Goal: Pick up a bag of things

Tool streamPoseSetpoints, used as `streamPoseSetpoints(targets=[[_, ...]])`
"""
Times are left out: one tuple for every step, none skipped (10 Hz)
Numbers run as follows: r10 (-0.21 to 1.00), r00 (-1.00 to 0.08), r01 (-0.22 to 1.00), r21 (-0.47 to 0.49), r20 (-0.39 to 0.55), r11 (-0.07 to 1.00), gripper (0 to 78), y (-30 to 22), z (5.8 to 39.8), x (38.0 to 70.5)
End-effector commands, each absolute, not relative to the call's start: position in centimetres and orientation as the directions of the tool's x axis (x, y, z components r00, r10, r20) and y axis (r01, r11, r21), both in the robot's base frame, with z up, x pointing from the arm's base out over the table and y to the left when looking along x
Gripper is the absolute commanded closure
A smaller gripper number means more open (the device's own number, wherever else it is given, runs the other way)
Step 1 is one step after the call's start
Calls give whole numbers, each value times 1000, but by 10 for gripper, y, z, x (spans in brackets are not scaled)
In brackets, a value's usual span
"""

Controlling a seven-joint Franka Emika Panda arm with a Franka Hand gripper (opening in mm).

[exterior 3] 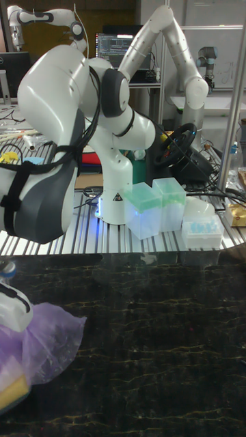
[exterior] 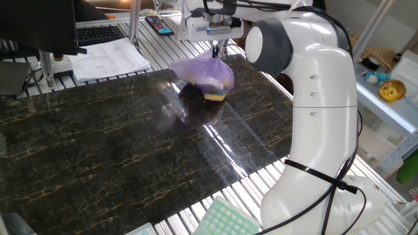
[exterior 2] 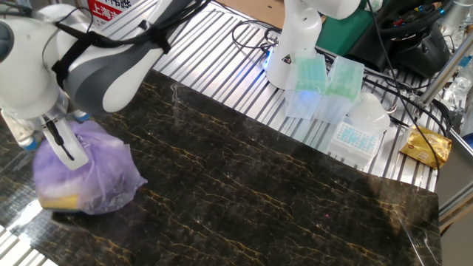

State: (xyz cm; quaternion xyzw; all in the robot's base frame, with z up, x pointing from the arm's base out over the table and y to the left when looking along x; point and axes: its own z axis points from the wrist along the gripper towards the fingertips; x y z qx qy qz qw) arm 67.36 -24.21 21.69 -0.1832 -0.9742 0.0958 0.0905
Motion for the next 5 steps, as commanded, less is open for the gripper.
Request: streamPoseSetpoints(targets=[[364,-920,327,-229,144,917,764,-242,234,679],[343,-928,308,-219,143,926,764,-241,242,681],[316,-938,284,-207,142,936,764,-239,251,682],[298,-945,269,-198,136,943,764,-233,262,682],[292,-947,264,-193,133,945,764,-231,267,681]])
